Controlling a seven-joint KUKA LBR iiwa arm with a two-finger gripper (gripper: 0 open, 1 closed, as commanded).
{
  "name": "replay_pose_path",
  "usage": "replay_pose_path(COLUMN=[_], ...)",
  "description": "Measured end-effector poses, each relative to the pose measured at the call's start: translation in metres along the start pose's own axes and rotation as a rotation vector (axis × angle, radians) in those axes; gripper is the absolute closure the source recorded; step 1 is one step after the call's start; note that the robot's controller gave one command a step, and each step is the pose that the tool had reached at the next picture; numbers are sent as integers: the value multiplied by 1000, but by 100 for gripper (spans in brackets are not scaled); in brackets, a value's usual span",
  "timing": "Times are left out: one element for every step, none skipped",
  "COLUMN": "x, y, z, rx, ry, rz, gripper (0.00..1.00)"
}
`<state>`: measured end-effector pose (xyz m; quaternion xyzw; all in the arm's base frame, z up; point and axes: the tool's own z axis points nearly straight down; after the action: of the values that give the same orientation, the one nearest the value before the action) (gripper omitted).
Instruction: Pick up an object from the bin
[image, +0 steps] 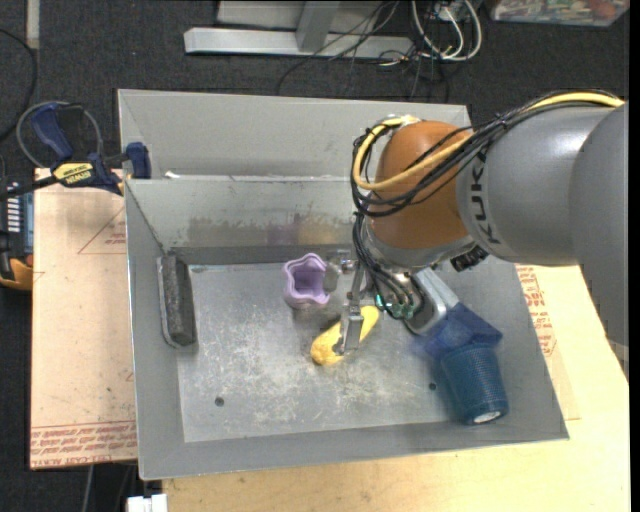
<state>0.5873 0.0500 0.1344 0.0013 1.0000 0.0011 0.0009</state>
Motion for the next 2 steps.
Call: replay_pose_path(x=[0,0], y=[0,0], z=[0,0], rx=[0,0], ry=[0,0], rz=[0,0], gripper=[100,0])
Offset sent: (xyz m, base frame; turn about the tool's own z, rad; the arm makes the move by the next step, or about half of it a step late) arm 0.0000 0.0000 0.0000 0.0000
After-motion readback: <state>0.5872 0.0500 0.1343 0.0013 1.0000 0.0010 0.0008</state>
